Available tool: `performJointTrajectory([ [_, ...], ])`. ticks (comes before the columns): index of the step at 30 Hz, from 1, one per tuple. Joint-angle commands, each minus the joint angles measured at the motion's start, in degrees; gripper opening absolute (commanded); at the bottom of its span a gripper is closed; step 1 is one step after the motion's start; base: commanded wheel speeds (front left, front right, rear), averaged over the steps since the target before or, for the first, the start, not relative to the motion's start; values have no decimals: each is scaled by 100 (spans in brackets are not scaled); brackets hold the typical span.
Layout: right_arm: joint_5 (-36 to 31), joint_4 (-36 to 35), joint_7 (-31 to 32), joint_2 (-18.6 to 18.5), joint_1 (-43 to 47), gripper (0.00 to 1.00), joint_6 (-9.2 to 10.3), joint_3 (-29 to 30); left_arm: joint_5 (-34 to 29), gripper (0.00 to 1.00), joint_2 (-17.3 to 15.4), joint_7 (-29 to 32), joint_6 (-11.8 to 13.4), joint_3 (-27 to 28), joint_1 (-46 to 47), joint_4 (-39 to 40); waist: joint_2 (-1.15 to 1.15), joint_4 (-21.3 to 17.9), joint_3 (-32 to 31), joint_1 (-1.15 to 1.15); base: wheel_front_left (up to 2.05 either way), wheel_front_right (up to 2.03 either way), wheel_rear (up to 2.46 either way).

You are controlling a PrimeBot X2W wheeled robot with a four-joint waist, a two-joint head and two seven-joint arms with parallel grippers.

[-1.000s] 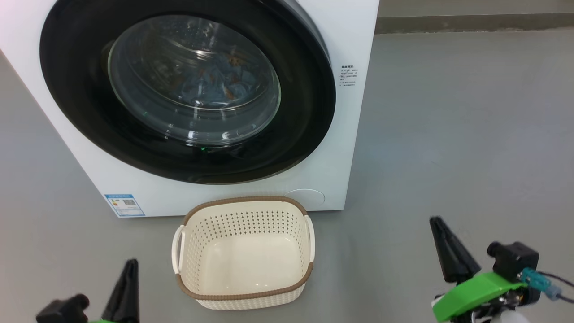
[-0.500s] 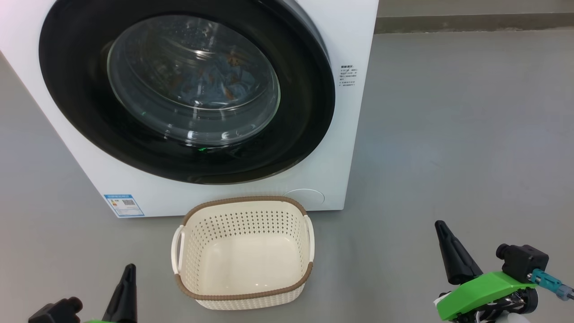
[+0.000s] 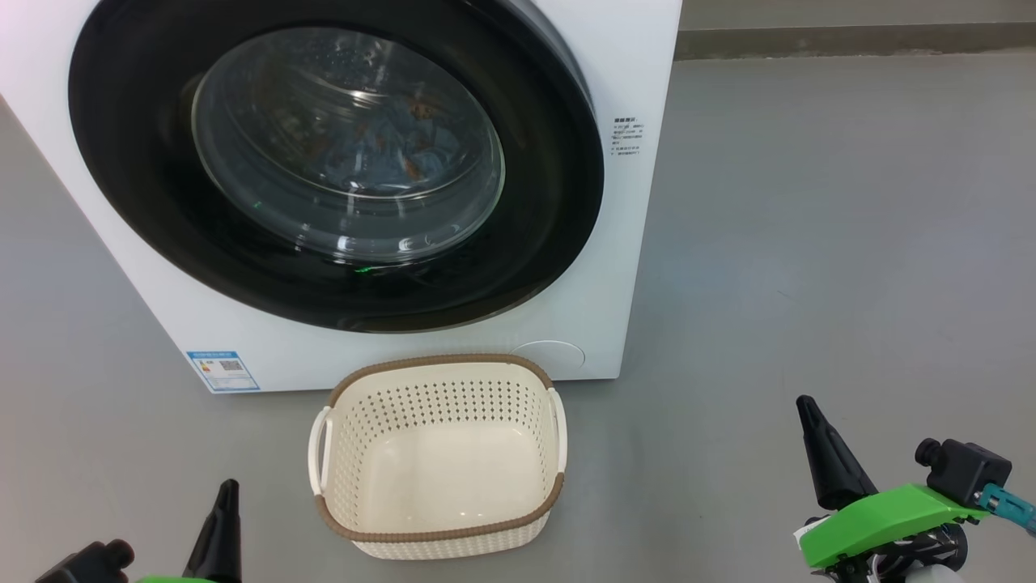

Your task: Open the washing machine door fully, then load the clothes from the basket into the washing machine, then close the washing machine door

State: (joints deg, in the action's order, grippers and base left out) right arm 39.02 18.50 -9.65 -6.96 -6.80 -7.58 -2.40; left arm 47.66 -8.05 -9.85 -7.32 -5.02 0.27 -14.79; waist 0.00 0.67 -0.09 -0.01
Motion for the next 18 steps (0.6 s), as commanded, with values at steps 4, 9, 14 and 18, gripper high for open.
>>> performJointTrajectory([
  [4, 303, -175, 80, -4, -113, 0, 2, 58, 254, 0, -31, 99, -5, 156, 258, 109, 0, -3, 1, 1, 0, 0, 0],
  [9, 576, -190, 164, 19, -103, 0, 3, 104, 484, 0, -2, 182, -6, 210, 277, 107, 0, -7, 3, 1, 0, 0, 0],
  [14, 854, -205, 249, 42, -94, 0, 3, 151, 718, 0, 28, 267, -7, 264, 295, 105, 0, -10, 4, 1, 0, 0, 0],
  [18, 1076, -217, 317, 60, -86, 0, 3, 188, 904, 0, 51, 334, -7, 308, 310, 104, 0, -13, 5, 1, 0, 0, 0],
])
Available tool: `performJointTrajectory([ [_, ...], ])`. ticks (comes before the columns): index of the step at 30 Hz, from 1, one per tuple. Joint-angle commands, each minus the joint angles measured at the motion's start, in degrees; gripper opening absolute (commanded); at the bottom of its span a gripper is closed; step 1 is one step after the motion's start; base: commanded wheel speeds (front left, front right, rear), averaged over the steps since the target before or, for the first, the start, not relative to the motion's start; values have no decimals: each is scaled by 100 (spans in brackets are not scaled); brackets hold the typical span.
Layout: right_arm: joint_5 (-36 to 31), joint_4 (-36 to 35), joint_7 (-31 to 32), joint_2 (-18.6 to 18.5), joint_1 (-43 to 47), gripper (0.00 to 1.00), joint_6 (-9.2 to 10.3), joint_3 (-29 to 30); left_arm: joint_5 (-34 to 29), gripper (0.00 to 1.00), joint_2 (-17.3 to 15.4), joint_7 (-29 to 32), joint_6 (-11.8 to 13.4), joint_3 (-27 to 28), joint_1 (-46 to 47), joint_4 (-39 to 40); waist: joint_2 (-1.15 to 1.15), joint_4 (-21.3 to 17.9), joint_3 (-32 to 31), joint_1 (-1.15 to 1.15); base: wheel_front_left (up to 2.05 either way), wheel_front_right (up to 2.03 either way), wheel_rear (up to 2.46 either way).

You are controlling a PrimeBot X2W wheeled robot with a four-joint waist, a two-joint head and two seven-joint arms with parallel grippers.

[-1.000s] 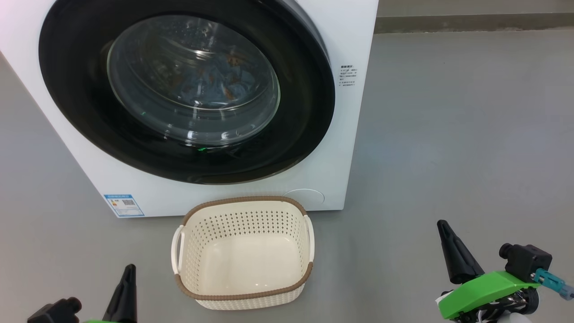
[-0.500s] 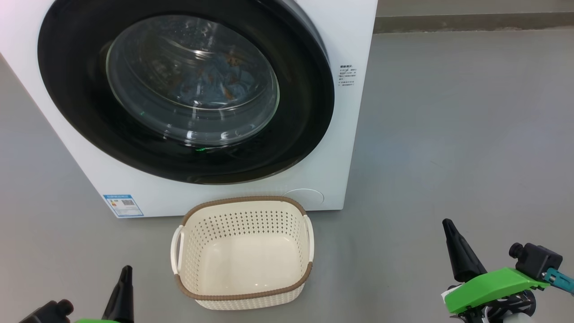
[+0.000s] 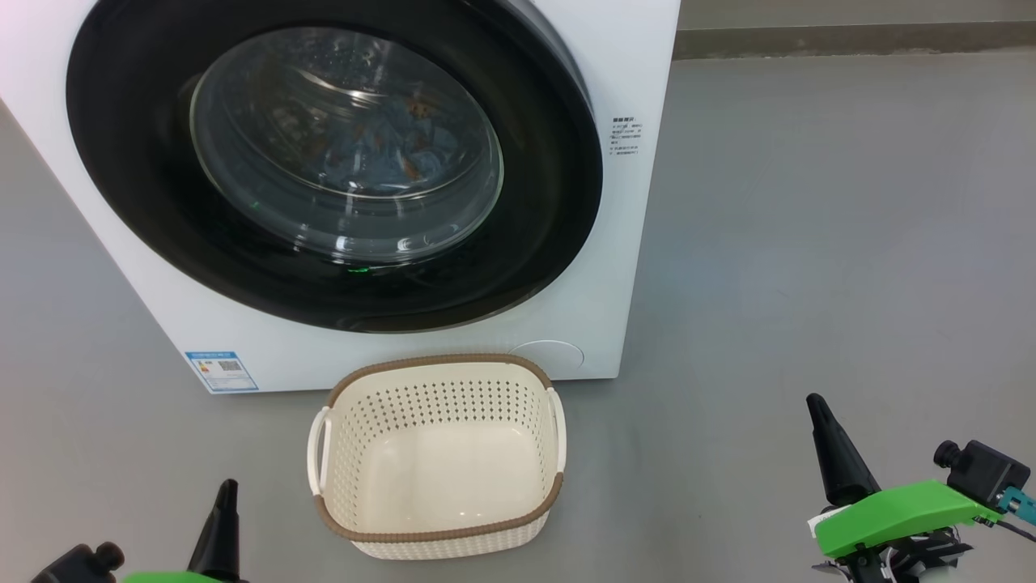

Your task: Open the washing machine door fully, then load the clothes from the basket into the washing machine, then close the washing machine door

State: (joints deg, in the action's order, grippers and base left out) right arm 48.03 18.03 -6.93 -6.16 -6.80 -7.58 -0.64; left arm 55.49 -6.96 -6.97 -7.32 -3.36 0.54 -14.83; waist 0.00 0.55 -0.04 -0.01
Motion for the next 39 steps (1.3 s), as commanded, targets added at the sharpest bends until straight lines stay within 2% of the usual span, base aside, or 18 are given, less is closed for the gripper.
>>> performJointTrajectory([
  [1, 230, -174, 62, -16, -85, 0, 3, 21, 168, 0, -52, 63, -7, 153, 286, 107, 0, -2, 1, 1, 0, 0, 0],
  [39, 2275, -285, 691, 152, -13, 0, 6, 365, 1883, 0, 169, 689, -12, 559, 422, 93, 0, -28, 11, 1, 0, 0, 0],
])
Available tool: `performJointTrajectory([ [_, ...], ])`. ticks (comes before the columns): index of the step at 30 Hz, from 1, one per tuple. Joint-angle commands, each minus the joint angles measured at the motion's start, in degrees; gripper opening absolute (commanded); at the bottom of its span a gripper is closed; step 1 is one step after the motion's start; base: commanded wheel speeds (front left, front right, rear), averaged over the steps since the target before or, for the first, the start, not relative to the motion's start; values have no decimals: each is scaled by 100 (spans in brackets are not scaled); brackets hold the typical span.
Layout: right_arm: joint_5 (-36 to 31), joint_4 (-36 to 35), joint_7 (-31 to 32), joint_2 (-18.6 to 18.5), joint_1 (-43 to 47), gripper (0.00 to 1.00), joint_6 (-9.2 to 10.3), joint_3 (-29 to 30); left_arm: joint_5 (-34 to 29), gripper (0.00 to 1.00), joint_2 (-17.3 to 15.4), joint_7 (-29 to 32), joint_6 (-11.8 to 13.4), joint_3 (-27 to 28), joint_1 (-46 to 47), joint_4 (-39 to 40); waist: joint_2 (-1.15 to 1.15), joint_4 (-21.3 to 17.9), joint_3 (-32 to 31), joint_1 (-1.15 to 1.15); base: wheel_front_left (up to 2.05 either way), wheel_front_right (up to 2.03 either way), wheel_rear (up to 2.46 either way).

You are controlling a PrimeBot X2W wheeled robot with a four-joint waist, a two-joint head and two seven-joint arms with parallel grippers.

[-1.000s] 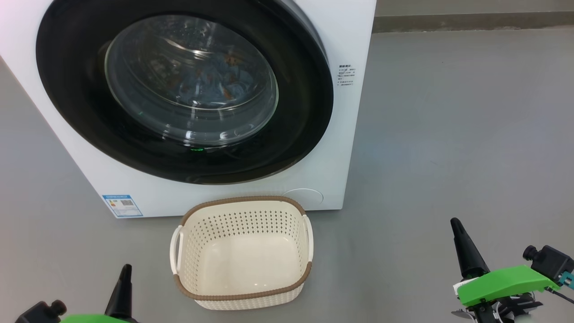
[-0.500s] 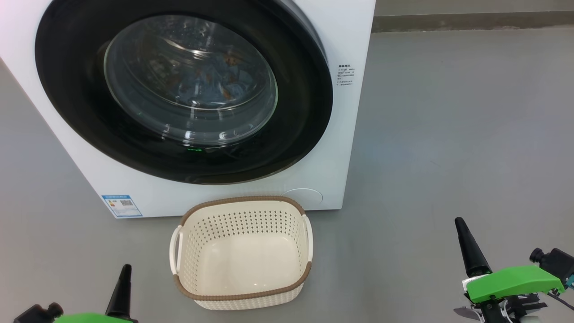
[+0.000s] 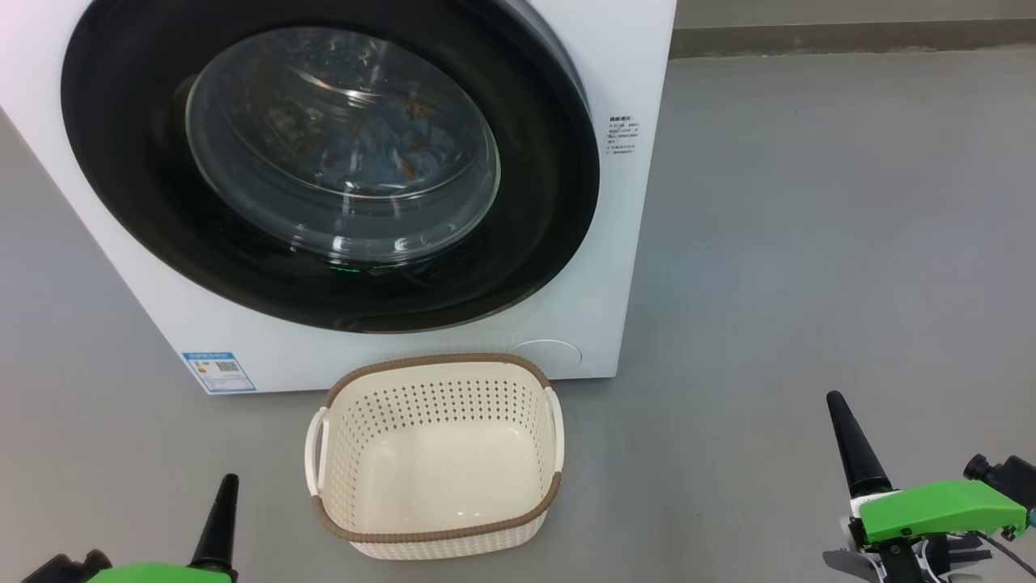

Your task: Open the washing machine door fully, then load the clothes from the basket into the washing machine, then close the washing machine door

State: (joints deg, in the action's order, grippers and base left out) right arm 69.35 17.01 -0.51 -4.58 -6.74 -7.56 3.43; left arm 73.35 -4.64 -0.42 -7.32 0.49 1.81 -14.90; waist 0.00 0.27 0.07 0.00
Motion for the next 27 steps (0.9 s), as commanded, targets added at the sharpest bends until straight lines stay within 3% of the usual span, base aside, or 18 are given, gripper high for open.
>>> performJointTrajectory([
  [1, 198, -186, 66, -1, -18, 0, 5, -34, 143, 0, -56, 51, -12, 185, 299, 100, 0, -1, 0, 0, 0, 0, 0],
  [27, 1635, -264, 508, 117, 33, 0, 7, 207, 1347, 0, 100, 492, -15, 472, 395, 91, 0, -19, 8, 0, 0, 0, 0],
])
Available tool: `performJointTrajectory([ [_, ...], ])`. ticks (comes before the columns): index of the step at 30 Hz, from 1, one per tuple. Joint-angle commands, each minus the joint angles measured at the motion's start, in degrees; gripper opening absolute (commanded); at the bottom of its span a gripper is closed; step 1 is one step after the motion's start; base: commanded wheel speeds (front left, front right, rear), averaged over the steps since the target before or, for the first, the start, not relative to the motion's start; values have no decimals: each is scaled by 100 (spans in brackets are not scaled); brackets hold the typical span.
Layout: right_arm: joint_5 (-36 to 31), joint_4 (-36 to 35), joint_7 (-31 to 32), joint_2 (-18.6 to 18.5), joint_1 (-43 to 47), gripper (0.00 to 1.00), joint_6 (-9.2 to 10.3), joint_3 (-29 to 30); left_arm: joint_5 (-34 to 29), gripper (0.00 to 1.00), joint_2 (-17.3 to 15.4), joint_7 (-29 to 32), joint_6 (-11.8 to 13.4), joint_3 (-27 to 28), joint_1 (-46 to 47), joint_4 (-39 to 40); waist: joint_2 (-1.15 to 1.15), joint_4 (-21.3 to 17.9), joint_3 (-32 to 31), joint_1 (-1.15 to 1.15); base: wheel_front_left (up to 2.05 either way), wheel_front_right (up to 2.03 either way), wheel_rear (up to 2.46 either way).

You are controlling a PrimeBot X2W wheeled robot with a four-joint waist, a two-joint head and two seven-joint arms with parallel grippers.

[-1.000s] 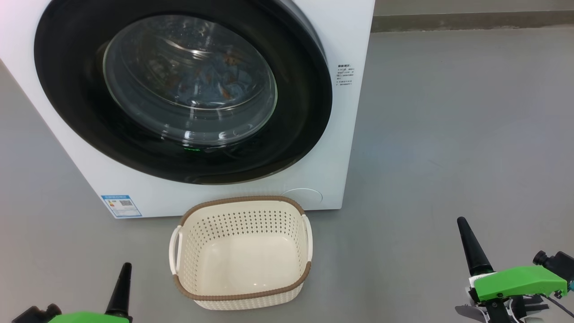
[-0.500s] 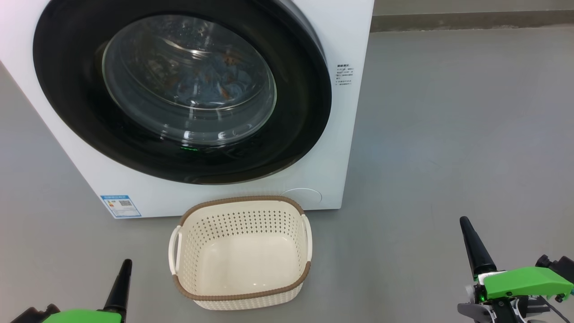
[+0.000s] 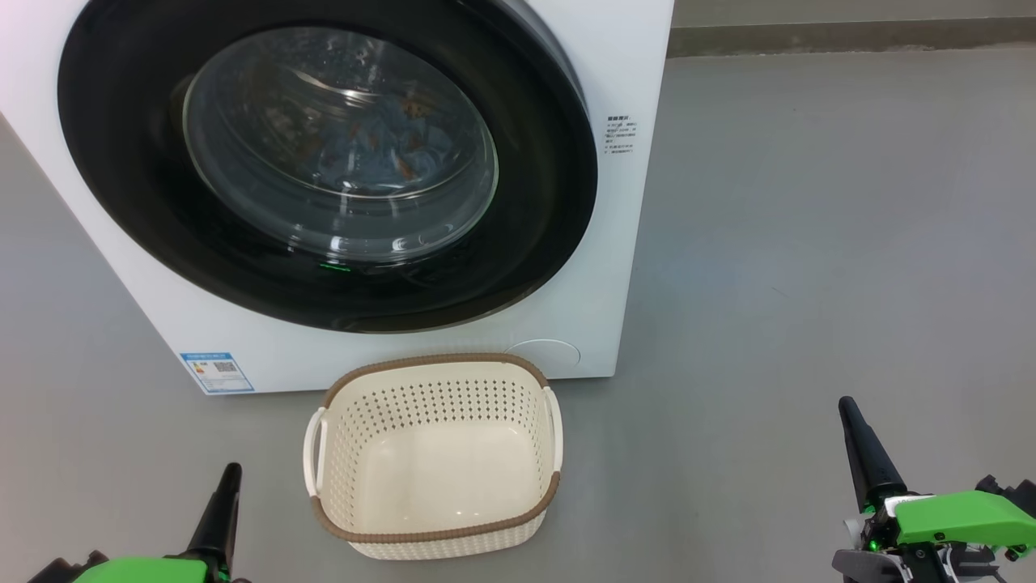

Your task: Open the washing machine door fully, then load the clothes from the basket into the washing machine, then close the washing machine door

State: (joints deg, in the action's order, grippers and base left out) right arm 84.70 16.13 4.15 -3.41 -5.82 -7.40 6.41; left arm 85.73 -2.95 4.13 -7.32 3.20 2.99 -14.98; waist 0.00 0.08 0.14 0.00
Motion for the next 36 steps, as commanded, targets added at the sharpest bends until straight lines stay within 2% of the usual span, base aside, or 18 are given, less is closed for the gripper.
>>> performJointTrajectory([
  [1, 155, -179, 59, 5, -57, 0, -10, -81, 155, 0, -63, 54, -15, 212, 280, 98, 0, -1, 0, 0, 0, 0, 0],
  [12, 743, -211, 238, 53, -37, 0, -9, 16, 645, 0, 1, 234, -17, 329, 319, 94, 0, -8, 3, 0, 0, 0, 0],
  [36, 744, -211, 236, 53, -37, 0, -9, 14, 643, 0, 3, 236, -17, 332, 320, 94, 0, -8, 3, 0, 0, 0, 0],
])
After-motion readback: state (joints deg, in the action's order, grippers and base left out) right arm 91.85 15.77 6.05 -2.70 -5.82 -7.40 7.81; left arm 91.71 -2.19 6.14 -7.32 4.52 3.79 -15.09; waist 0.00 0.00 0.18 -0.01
